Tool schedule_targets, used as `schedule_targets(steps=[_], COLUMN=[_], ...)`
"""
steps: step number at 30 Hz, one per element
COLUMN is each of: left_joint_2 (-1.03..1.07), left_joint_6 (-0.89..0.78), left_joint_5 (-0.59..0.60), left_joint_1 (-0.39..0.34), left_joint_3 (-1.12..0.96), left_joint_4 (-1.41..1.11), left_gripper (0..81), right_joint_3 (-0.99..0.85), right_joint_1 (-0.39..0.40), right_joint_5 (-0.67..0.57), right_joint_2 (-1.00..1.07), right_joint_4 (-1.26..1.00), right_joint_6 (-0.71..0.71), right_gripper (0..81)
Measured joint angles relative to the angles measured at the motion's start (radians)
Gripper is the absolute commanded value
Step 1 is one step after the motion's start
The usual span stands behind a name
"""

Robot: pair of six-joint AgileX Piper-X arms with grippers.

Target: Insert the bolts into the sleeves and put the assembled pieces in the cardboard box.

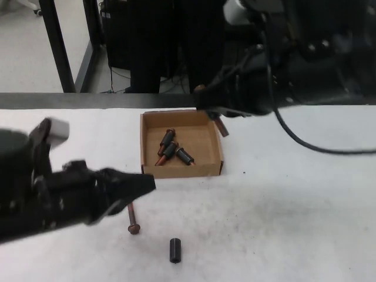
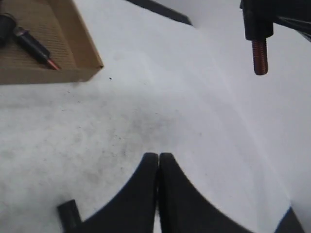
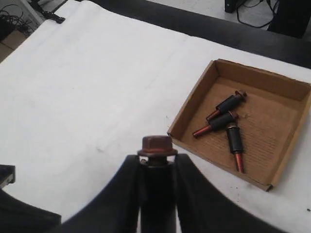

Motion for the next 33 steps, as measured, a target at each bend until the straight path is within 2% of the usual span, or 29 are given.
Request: schedule_targets(steps=[3,8,21,33], left_joint_2=[0.000,0.018,0.189,0.263], left_joint_6=[0.117,0.248,0.578,0.915], left_joint_5=[-0.086,-0.146,-0.186,-0.212], left_joint_1=[0.003,0.002,0.002,0.002], left_joint_3=[-0.119,-0.207,-0.322,-0.366], left_joint_4=[0.232,0.382,0.600,0.677], left_gripper=[0.8,0.8,0.8,0.8], right_joint_3=[-0.087,-0.227,-0.562,-0.735], right_joint_1=[-0.026,-0.061,-0.135,-0.171], right_joint_5=[-0.026,-0.033,-0.053,-0.054], right_joint_2=[0.080,0.239,0.585,0.771], right_joint_4=[0.050,0.150,0.281,0.364], right_joint_6=[0.000,-0.038,-0.067,-0.083], right_gripper=[0.2,0.2,0.2,0.2])
